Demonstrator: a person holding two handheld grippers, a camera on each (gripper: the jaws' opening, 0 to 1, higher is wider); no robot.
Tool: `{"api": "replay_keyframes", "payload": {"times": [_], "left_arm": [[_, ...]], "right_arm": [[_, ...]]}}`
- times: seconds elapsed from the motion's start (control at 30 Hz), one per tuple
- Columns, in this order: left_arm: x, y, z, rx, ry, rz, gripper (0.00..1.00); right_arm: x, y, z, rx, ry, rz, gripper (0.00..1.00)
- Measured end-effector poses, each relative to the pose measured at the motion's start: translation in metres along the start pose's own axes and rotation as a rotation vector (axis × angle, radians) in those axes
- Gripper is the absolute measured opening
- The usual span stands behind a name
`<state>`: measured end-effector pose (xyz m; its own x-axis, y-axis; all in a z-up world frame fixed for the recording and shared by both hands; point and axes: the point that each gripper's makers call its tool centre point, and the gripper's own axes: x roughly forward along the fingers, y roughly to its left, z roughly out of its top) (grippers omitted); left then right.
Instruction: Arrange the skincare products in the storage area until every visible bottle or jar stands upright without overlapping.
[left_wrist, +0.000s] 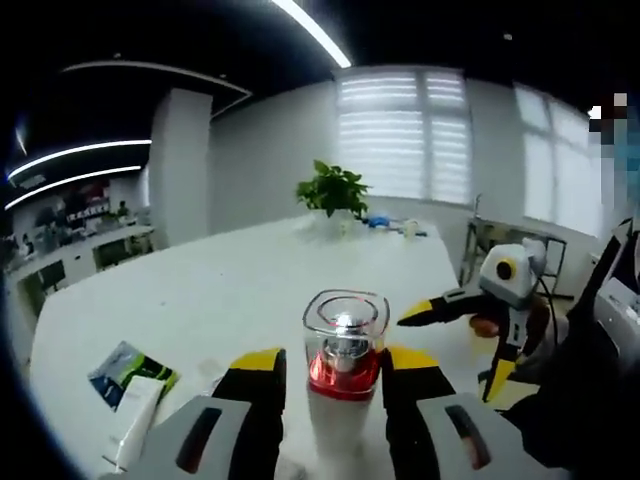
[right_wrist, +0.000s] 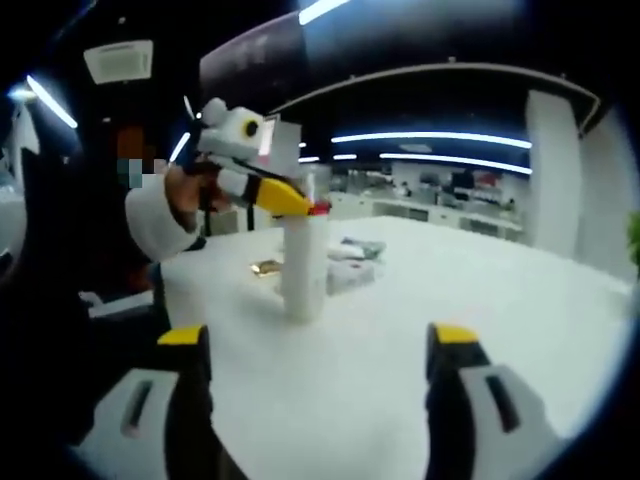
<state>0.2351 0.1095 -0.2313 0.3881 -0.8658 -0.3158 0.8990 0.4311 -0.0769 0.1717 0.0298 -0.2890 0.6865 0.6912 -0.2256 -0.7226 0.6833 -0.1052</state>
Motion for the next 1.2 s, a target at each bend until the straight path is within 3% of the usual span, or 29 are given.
{"api": "replay_keyframes", "payload": {"times": [0.2, 0.5, 0.77, 1.2], "left_arm": [[-0.011, -0.007, -0.004, -0.008, -0.023, -0.025, 0.37], [-0.010, -0.011, -0.015, -0.003, -0.032, -0.043, 0.37], [-0.012, -0.008, -0.022, -0.018, -0.055, -0.044, 0.32], [-0.014, -0.015, -0.034, -0.031, -0.078, -0.079, 0.29]], "right_arm": [[0.012, 0.009, 0.004, -0.015, 0.006, 0.015, 0.88], [0.024, 0.017, 0.007, -0.026, 0.021, 0.020, 0.87], [0.037, 0.015, 0.008, -0.023, 0.017, -0.003, 0.83], [0.057, 0.014, 0.010, -0.099, 0.025, -0.070, 0.74]]}}
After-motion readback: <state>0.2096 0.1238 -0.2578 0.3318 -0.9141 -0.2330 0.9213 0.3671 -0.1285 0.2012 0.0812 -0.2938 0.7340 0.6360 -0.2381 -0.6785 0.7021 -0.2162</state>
